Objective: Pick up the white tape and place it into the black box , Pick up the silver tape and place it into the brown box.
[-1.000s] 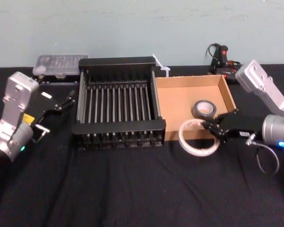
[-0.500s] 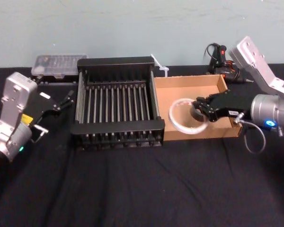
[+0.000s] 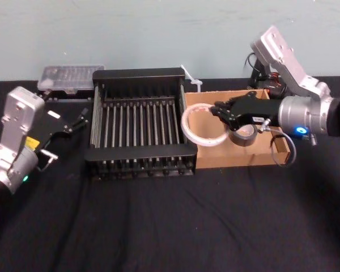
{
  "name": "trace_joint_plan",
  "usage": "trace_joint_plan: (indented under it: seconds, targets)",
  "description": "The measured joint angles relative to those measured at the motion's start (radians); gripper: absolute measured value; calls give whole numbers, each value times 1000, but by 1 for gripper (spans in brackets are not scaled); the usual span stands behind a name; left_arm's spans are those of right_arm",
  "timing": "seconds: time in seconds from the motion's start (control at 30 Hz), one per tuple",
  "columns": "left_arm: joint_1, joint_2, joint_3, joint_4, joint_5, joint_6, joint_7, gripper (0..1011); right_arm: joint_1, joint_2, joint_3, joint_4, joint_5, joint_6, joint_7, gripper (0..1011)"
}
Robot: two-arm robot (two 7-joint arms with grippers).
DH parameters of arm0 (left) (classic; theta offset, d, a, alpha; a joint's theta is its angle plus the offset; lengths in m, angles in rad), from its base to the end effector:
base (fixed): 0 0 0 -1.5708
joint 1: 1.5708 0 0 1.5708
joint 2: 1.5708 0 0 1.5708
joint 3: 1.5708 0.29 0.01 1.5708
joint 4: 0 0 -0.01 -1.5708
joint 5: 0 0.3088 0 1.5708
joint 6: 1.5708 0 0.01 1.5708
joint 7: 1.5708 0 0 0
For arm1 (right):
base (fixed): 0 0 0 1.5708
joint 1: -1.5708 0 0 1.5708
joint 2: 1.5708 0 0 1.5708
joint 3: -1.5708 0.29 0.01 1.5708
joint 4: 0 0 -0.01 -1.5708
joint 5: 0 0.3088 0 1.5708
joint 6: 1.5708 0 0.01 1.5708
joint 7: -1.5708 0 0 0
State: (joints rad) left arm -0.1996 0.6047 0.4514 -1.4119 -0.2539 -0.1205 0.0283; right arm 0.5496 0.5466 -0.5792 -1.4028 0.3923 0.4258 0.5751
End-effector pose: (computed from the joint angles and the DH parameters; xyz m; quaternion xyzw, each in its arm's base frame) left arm 0.3581 0.0827 -0.3023 0.1415 -0.1325 0.5800 0.7913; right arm 0.4357 -0.0342 -0.1985 -0.2326 0.0344 -0.3302 0.9141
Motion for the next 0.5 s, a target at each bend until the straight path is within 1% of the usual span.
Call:
trace_joint_plan:
  seconds: [0.1, 0.13, 0.23, 0.37, 0.5]
  targets:
    - [0, 0, 0, 0, 0, 0, 0, 1001, 26, -21, -14, 20, -6, -5, 9, 96]
    - [0, 0, 0, 0, 0, 0, 0, 1001, 26, -21, -14, 20, -6, -5, 9, 96]
    - [0, 0, 0, 0, 0, 0, 0, 1001, 52, -43, -31, 43, -16, -8, 15, 96]
    - [0, 0, 0, 0, 0, 0, 0, 1001, 70, -60, -42, 61, -23, -10, 18, 96]
    - [0, 0, 0, 0, 0, 0, 0, 1001, 97, -86, -59, 92, -34, -15, 26, 96]
